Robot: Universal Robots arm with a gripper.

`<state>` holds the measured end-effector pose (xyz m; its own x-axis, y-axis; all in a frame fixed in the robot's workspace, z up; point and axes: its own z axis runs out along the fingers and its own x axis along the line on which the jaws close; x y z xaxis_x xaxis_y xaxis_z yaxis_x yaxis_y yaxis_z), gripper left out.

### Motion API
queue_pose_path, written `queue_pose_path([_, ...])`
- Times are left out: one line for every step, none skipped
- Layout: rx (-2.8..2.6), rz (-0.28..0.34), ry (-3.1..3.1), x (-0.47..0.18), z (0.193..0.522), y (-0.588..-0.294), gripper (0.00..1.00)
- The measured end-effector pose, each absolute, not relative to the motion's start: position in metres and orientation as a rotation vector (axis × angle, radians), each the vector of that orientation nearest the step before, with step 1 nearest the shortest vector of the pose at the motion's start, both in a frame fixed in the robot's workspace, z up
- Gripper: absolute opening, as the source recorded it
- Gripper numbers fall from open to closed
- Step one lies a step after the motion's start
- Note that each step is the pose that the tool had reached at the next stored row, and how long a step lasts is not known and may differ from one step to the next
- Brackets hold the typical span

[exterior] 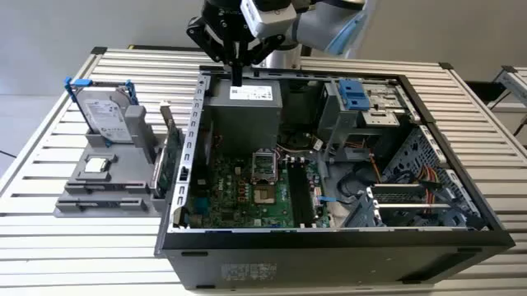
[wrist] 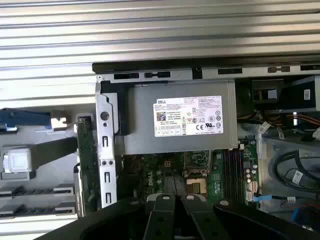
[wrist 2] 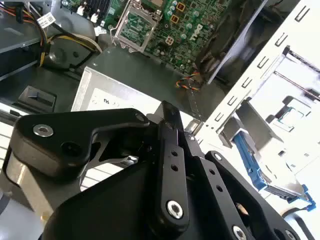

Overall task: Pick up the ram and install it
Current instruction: 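Reach for the ram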

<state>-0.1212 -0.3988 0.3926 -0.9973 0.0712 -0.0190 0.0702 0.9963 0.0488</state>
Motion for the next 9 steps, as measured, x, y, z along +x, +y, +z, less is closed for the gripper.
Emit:
queue_pose_path([0.110,0.075,3.118,-0.1212,0.3926,-0.3988,0.00])
queue_pose_path([0.110,0.075,3.118,-0.1212,0.3926,-0.3988,0.00])
queue_pose_path([0.110,0.075,3.118,-0.1212,0.3926,-0.3988,0.00])
queue_pose_path([0.110,0.075,3.118,-0.1212,0.3926,-0.3988,0.00])
queue_pose_path([0.110,0.075,3.118,-0.1212,0.3926,-0.3988,0.00])
queue_pose_path([0.110,0.075,3.118,-0.1214,0.3926,-0.3988,0.00])
queue_pose_path([0.111,0.075,3.118,-0.1222,0.3927,-0.3988,0.00])
queue_pose_path([0.111,0.075,3.118,-0.1230,0.3927,-0.3988,0.00])
queue_pose_path([0.110,0.075,3.118,-0.1237,0.3927,-0.3988,0.00])
